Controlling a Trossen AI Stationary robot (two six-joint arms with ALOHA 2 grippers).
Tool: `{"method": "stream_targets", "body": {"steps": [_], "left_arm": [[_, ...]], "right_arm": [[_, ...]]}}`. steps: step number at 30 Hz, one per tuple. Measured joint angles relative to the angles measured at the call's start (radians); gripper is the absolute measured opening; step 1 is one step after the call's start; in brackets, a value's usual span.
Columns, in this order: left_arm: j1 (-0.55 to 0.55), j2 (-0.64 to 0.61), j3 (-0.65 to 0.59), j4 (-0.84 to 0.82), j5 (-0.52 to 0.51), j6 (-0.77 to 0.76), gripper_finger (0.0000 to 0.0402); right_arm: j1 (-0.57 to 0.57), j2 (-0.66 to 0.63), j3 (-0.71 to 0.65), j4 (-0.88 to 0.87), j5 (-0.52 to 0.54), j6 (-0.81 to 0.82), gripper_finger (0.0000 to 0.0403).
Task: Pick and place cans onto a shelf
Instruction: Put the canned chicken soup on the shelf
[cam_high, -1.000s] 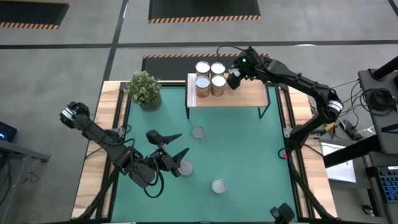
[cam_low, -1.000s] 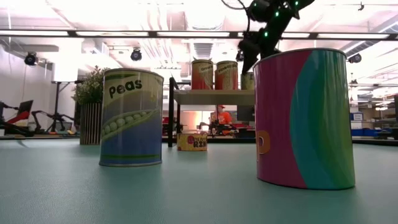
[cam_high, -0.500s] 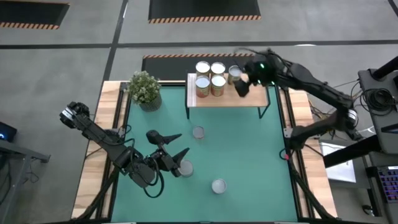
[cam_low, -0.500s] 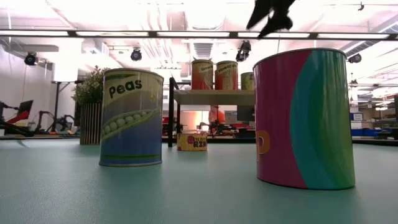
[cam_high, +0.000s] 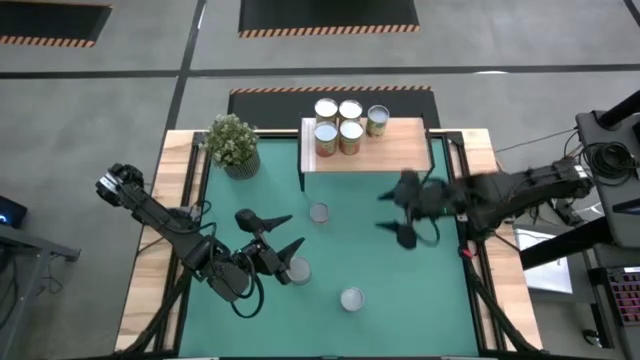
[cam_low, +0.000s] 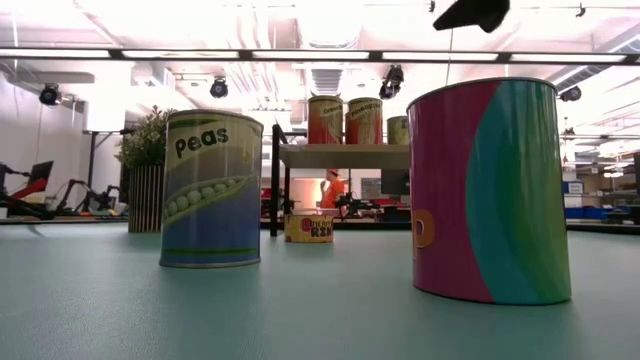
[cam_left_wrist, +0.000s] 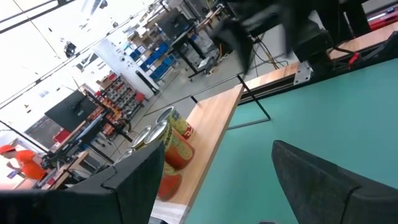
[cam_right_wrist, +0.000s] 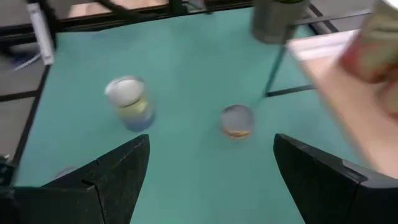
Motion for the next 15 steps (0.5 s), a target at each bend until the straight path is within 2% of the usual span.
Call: {"method": "stream_targets", "body": {"steps": [9, 15], "left_arm": [[0.0, 0.0, 0.0, 0.012, 0.0, -0.015, 0.0279], [0.0, 0.0, 0.0, 0.02, 0.0, -0.027, 0.0279]], "right_arm": [[0.287, 0.063, -0.252, 0.391, 0.079, 0.046, 0.0329], [0.396, 0.187, -0.277, 0.528, 0.15, 0.054, 0.0329]]}}
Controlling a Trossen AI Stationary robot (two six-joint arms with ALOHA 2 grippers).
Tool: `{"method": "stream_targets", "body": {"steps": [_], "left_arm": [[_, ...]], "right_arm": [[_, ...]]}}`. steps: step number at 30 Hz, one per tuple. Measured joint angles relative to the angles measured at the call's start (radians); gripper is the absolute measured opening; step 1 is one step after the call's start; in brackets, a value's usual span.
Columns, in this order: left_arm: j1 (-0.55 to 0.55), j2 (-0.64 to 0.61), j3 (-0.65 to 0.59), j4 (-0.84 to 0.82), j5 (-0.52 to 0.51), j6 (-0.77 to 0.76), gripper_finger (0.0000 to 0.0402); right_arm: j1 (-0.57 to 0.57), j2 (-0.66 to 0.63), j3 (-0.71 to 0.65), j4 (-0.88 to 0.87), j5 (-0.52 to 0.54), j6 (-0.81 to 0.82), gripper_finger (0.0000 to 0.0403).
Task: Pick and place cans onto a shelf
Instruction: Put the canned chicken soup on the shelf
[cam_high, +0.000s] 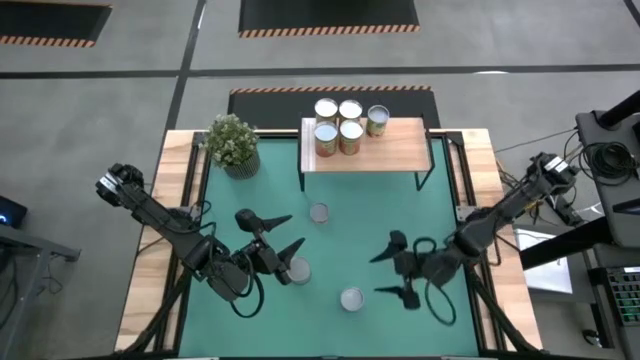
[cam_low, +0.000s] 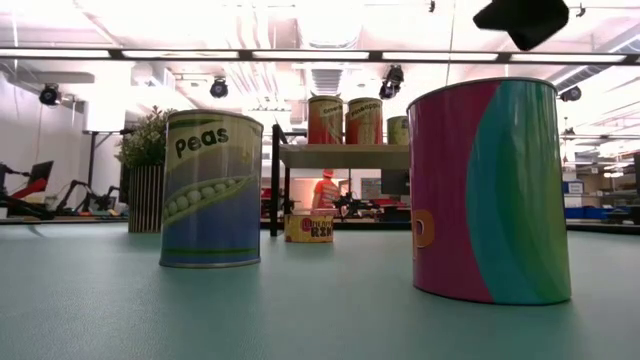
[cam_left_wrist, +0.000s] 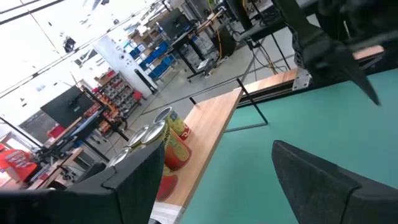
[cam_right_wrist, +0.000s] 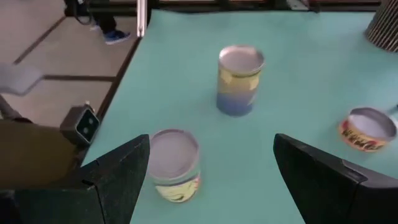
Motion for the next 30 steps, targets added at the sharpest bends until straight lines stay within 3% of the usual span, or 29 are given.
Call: {"method": "stream_targets", "body": {"steps": [13, 22, 30], "left_arm": [[0.0, 0.0, 0.0, 0.007, 0.0, -0.014, 0.0279], [0.0, 0.0, 0.0, 0.007, 0.0, -0.014, 0.0279], [0.0, 0.0, 0.0, 0.007, 0.0, -0.014, 0.0279]], "right_arm": [[0.032, 0.311, 0.132, 0.049, 0.005, 0.014, 0.0329], [0.032, 0.413, 0.212, -0.004, -0.005, 0.049, 0.0329], [0.032, 0.428, 0.209, -0.003, -0.004, 0.071, 0.0329]]}}
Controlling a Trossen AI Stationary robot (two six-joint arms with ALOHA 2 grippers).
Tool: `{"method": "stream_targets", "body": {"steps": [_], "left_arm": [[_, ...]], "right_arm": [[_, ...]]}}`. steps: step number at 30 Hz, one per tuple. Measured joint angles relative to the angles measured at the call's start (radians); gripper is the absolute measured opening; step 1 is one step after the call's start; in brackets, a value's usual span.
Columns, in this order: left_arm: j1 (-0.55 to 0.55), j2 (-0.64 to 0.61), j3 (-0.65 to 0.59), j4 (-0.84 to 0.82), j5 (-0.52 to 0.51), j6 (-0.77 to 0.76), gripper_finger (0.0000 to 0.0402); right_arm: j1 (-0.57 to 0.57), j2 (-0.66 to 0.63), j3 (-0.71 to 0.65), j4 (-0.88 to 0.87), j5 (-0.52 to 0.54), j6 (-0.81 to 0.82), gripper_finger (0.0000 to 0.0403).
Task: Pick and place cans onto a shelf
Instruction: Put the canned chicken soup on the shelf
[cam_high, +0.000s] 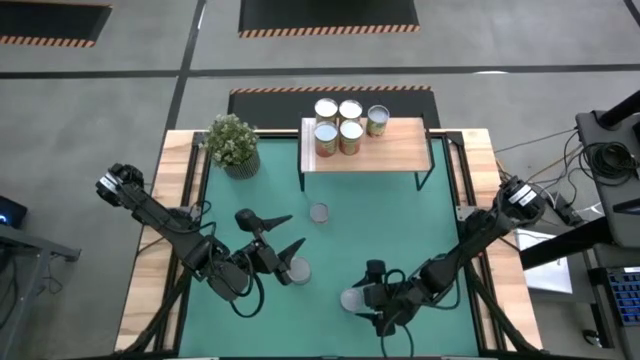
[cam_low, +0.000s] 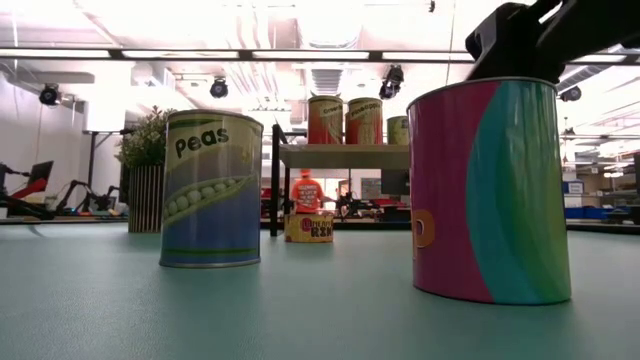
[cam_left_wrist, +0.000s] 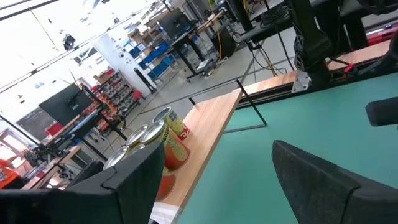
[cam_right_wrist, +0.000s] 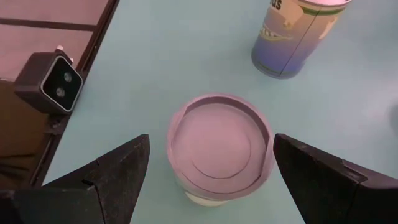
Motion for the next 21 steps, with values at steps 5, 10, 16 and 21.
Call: {"method": "stream_targets", "body": {"steps": [5, 10, 16, 21], "left_arm": [[0.0, 0.0, 0.0, 0.0, 0.0, 0.0, 0.0279], [0.0, 0.0, 0.0, 0.0, 0.0, 0.0, 0.0279], [0.0, 0.0, 0.0, -0.001, 0.0, 0.0, 0.0279], [0.0, 0.0, 0.0, -0.001, 0.0, 0.0, 0.0279]], "right_arm": [[-0.002, 0.003, -0.012, 0.002, 0.007, 0.0, 0.0329], [-0.01, 0.024, -0.016, 0.018, 0.007, 0.006, 0.0329], [-0.018, 0.033, -0.016, 0.041, -0.001, 0.008, 0.0329], [-0.022, 0.033, -0.016, 0.039, -0.024, 0.028, 0.0321]]}}
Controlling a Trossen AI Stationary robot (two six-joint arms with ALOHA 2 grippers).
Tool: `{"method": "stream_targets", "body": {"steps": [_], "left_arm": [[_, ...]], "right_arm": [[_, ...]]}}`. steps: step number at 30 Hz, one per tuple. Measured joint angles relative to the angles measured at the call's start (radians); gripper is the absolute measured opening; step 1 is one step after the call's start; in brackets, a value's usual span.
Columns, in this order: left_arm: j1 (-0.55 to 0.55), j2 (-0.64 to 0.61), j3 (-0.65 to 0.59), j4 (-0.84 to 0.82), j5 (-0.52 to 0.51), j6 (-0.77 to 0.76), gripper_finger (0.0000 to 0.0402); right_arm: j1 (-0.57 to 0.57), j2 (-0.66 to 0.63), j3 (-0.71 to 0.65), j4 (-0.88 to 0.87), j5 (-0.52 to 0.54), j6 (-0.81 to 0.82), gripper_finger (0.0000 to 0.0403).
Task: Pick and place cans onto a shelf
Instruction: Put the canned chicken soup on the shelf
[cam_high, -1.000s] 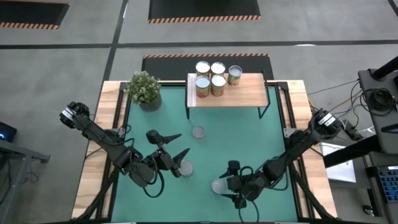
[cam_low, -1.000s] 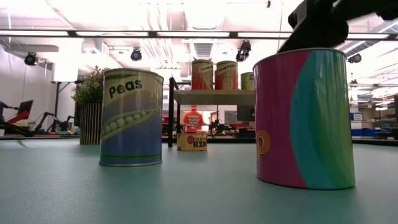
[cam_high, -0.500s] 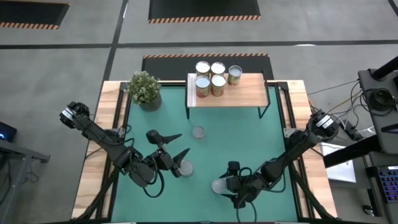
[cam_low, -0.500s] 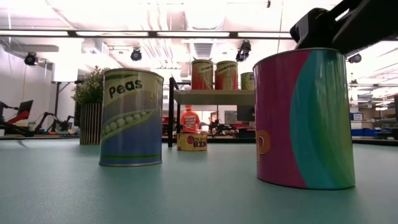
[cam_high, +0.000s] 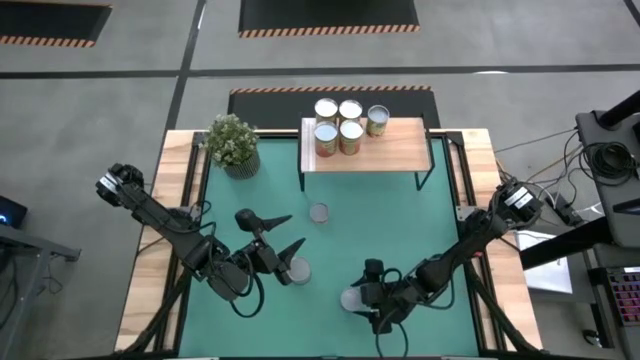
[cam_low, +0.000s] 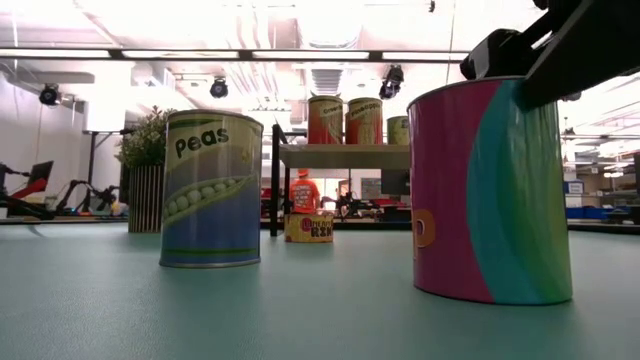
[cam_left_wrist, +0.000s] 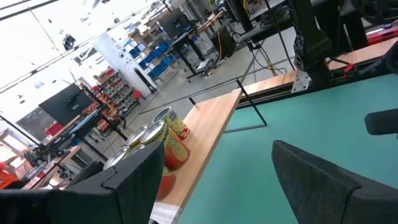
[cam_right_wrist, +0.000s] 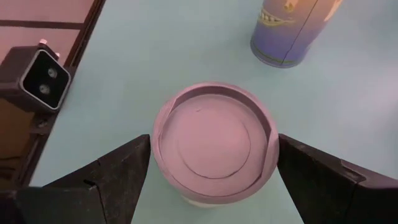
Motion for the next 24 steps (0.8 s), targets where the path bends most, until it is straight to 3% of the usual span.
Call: {"method": "stream_targets", "body": {"steps": [8, 13, 19, 24], "left_arm": [[0.0, 0.0, 0.0, 0.0, 0.0, 0.0, 0.0279], [0.0, 0.0, 0.0, 0.0, 0.0, 0.0, 0.0279], [0.0, 0.0, 0.0, -0.001, 0.0, 0.001, 0.0279], [0.0, 0.0, 0.0, 0.0, 0.0, 0.011, 0.0279]], "right_arm": [[-0.002, 0.0, -0.002, 0.005, -0.003, 0.003, 0.027], [-0.006, -0.027, -0.002, -0.007, -0.001, -0.005, 0.0278], [-0.046, -0.15, -0.002, -0.099, 0.046, -0.003, 0.0283], [-0.117, -0.325, -0.002, -0.272, 0.167, 0.017, 0.0284]]}}
